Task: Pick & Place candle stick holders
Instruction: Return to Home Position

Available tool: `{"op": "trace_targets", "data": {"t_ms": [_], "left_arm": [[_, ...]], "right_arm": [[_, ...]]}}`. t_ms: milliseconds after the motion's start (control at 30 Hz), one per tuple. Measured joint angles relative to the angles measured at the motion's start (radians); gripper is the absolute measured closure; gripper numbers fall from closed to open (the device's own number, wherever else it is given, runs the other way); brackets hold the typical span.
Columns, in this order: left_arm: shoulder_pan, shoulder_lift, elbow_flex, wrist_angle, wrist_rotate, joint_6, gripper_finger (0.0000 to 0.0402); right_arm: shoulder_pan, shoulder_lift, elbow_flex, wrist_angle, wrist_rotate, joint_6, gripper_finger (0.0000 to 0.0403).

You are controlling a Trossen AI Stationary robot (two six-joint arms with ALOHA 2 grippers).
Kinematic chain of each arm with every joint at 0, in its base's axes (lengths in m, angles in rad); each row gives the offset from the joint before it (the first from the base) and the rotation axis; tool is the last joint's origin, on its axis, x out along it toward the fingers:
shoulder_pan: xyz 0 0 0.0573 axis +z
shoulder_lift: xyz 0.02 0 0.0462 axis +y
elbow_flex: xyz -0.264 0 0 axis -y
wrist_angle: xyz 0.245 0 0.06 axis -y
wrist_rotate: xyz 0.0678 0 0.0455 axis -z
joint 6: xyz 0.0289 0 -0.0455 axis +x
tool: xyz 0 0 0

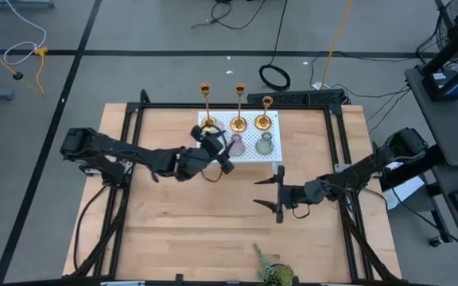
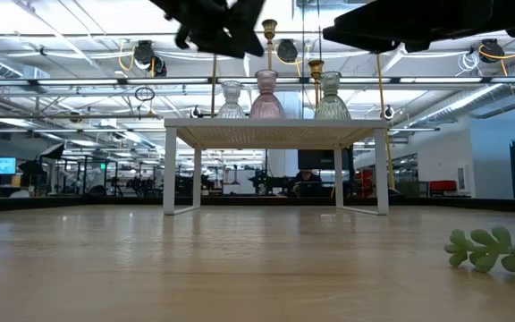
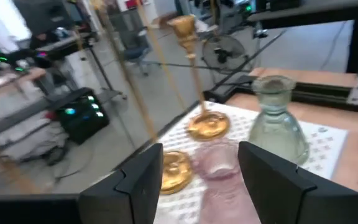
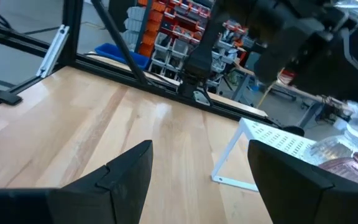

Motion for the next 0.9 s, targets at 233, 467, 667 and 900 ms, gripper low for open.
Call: {"op": "trace_targets", "data": {"t_ms": [233,467,667,900], "left_arm": [[-0.104,-0.143,0.002,-0.254,-0.037,-0.046,0.0185],[-0.222,-0.238,0.000,-0.482,-0.038,-0.076,0.0186],[-0.344,-0.321,0.001,-0.614,-0.038,-0.155,0.0228],[-0.500,-0.440,0.000,-0.761,-0.128,-0.174,0.0370]], "right_arm": [[0.040,0.000,0.000,0.016,0.009,-0.035,0.0147],[0.072,-0.011,0.000,0.025,0.012,-0.055,0.0153],[0.116,-0.119,0.000,-0.095,-0.022,-0.055,0.0206],[0.155,-0.334,0.000,-0.349,-0.043,-0.052,0.0318]]}}
